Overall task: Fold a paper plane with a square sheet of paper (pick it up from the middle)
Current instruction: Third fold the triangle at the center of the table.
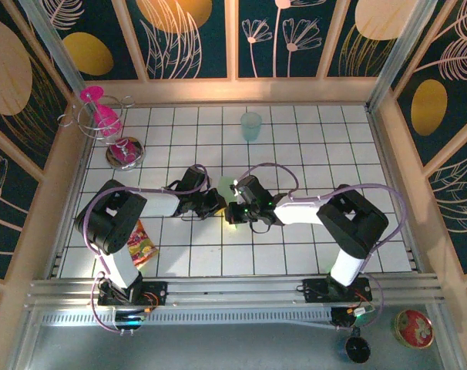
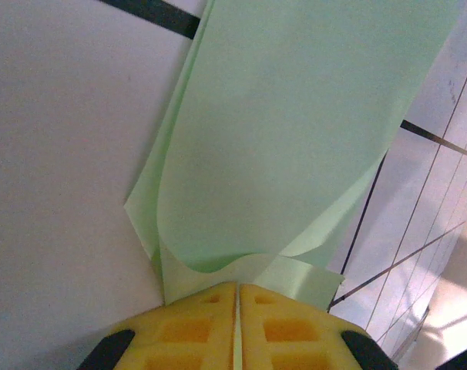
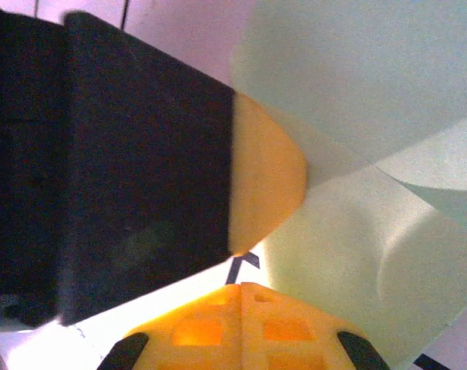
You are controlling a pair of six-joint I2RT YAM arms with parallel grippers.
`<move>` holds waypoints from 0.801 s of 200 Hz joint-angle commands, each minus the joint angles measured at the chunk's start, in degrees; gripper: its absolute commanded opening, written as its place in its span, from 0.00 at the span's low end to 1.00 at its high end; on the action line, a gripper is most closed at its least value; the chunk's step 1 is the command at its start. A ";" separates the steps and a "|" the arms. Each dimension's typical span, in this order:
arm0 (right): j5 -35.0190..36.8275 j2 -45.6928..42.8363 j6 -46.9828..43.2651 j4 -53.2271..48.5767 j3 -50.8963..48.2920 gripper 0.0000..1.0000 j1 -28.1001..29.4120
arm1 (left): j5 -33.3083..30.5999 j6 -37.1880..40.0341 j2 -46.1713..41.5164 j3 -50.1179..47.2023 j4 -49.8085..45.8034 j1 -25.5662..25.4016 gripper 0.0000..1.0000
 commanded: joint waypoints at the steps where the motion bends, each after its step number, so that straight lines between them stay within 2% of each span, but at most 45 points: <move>1: 1.88 1.20 -0.51 -2.42 1.40 0.04 0.46 | 0.97 -0.71 0.74 -0.49 0.28 -0.27 0.10; 125: 3.41 2.69 -1.04 -4.86 1.28 0.03 0.53 | 0.83 -0.04 1.08 0.42 -0.53 -0.29 0.11; 160: 2.87 2.24 -2.61 -6.23 0.22 0.03 0.02 | 1.50 2.48 -0.69 2.89 -0.45 -0.16 0.14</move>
